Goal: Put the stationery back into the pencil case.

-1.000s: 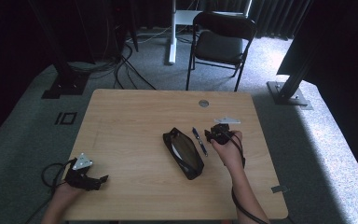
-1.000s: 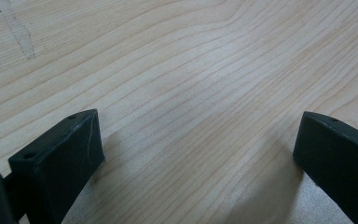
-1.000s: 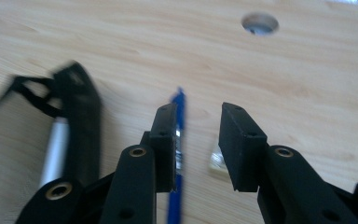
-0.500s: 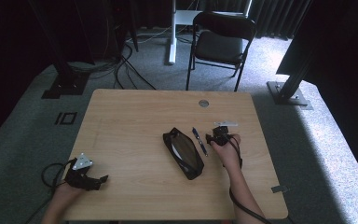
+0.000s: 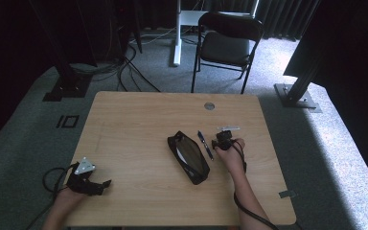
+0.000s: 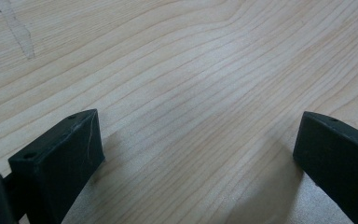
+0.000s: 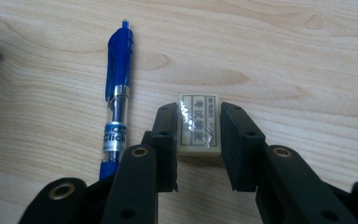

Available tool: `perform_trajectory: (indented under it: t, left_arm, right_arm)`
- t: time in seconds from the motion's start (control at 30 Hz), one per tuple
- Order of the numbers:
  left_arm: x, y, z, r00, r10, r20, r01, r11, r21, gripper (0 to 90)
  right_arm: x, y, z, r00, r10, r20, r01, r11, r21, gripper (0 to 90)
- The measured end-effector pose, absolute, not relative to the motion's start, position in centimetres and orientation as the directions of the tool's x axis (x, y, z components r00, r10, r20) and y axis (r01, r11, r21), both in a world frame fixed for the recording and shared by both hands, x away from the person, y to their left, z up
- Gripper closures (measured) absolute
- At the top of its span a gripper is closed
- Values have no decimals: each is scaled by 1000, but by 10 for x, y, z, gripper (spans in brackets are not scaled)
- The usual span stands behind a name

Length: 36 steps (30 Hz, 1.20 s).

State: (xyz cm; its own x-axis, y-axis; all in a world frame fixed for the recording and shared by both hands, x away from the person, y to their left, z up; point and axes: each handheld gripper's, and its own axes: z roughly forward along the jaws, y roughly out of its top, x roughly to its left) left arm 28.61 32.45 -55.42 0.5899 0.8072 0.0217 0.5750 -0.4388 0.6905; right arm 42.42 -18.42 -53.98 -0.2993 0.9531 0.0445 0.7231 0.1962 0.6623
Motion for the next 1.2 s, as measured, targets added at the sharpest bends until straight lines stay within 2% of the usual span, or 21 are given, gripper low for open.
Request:
perform_trajectory:
  t: [0.27, 1.2]
  left_arm:
    - [286, 325, -554, 590, 807, 22, 575, -439, 690, 16]
    - [286, 325, -554, 590, 807, 22, 575, -439, 690, 16]
  right_arm:
    - [420, -186, -522, -314, 947, 65, 711, 189, 678, 683]
    - [382, -158, -452, -455, 888, 72, 605, 249, 756, 684]
